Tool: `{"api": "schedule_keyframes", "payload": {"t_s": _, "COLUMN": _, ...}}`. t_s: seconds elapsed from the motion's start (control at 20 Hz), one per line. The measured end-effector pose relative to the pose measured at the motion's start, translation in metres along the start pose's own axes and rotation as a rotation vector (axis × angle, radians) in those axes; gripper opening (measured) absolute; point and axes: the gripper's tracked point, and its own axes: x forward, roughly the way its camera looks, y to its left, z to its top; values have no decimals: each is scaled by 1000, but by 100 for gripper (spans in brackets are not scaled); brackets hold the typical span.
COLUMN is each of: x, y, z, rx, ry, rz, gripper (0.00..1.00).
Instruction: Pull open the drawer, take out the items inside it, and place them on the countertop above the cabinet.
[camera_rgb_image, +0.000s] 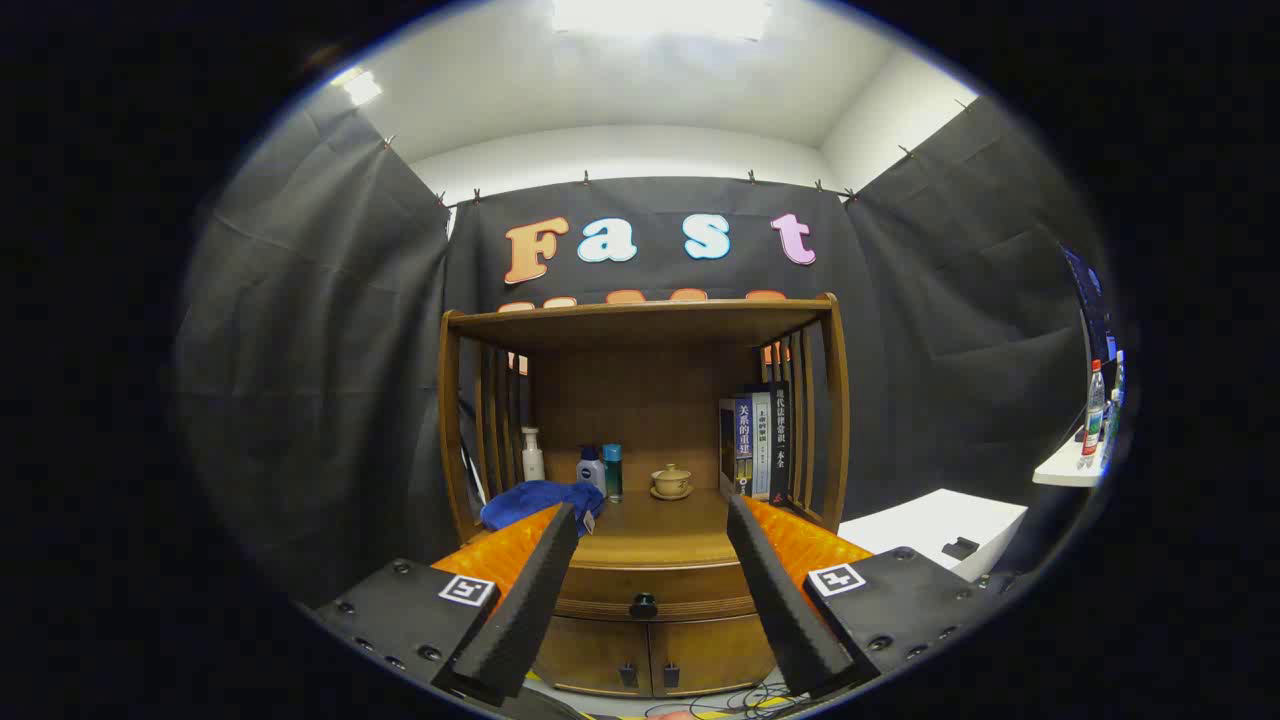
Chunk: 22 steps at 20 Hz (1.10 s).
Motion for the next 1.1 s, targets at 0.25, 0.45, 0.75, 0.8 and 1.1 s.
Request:
{"api": "schedule_keyframes", "payload": {"t_s": 0.25, "x": -1, "y": -4, "z": 2, "rx": 1, "ry": -6, "rz": -6, "gripper": 98}}
{"api": "schedule_keyframes", "payload": {"t_s": 0.45, "x": -1, "y": -6, "z": 4, "rx": 6, "ry": -7, "rz": -12, "gripper": 98}}
{"api": "schedule_keyframes", "payload": {"t_s": 0.75, "x": -1, "y": -5, "z": 3, "rx": 5, "ry": -6, "rz": -15, "gripper": 98}}
{"api": "schedule_keyframes", "payload": {"t_s": 0.8, "x": -2, "y": -5, "z": 5, "rx": 5, "ry": -8, "rz": -16, "gripper": 98}}
{"api": "schedule_keyframes", "payload": {"t_s": 1.1, "x": -2, "y": 1, "z": 6, "rx": 7, "ry": -24, "rz": -15, "gripper": 98}}
